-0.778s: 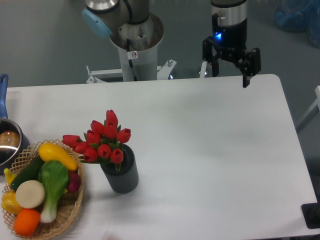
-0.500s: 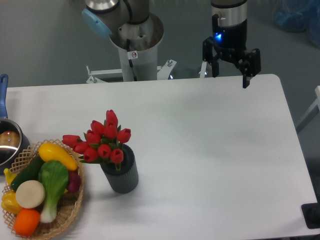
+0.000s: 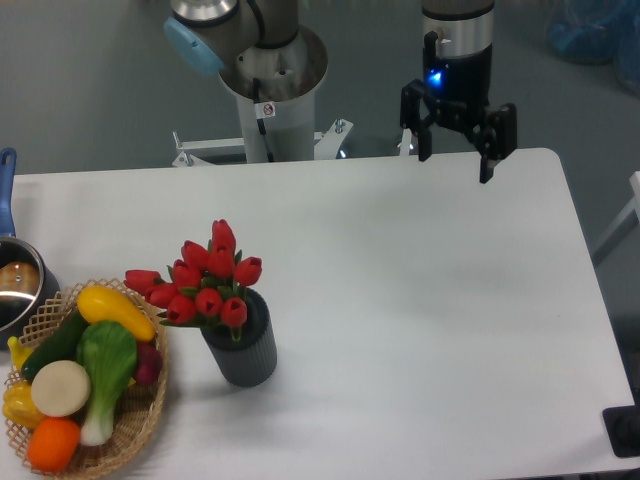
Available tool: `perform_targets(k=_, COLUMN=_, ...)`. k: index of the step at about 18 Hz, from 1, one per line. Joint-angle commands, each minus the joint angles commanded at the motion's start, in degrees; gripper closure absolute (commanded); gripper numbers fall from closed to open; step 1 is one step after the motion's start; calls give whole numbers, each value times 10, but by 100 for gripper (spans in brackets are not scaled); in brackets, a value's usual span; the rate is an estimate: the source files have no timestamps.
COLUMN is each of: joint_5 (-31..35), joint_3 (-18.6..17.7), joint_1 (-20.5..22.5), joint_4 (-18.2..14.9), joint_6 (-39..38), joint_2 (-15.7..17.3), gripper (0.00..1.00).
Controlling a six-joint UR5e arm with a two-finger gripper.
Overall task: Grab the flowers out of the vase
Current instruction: 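Open the gripper and begin moving it toward the tulip vase, then move the open gripper across the table toward the red tulip stems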
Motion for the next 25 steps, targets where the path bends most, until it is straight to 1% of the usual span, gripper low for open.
perform_targets(k=3, joint_5=-42, joint_3=-11, joint_1=-5, joint_4=38, joint_6=-55, joint_2=0, gripper=0)
perform_targets(k=5, joint_5=-75, joint_3=-12, joint_1=-8, joint_4=72, joint_6=-92, joint_2=-10, gripper=0)
perform_targets(k=6, joint_5=-94, joint_3=-12, joint_1=-10, joint_4=81, joint_6=-111, joint_2=-17, gripper=0)
perform_targets(k=9, joint_5=-144, joint_3=-11, joint_1=-21, joint_4=82, joint_6=-132, joint_2=-26, gripper=0)
perform_targets(k=13, joint_5=-143, joint_3=-16, joint_1=-30, joint_4=81, joint_6=-133, joint_2=-26, gripper=0)
perform_targets(k=15, joint_5=-147, joint_3=-14, joint_1=-54, joint_4=84, joint_6=-132, joint_2=-34, gripper=0)
perform_targets(k=16, joint_5=-149, joint_3=-10, joint_1=-63, joint_4=89, joint_6=-132, joint_2=-40, gripper=0)
perform_targets(k=17, joint_5=-151, joint_3=-11, joint_1=-66, joint_4=102, joint_6=-133, joint_2=-42, gripper=0)
perform_targets(k=18, joint_5=-163, joint_3=-13, joint_1=-68, joint_4=113, joint_6=-132, joint_2=-46, gripper=0)
perform_targets(k=19, joint_5=-192, joint_3=-15, joint_1=-69, joint_4=114, joint_6=-129, joint_2=-54, gripper=0)
perform_targets(k=22, joint_5=-249, joint_3=-18, joint_1=-70, joint_4=115, joint_6=-123, joint_2=-66, gripper=0)
perform_targets(k=25, joint_5=-275, joint_3=-28, joint_1=-67, joint_4=114, joint_6=-121, joint_2=-67, gripper=0)
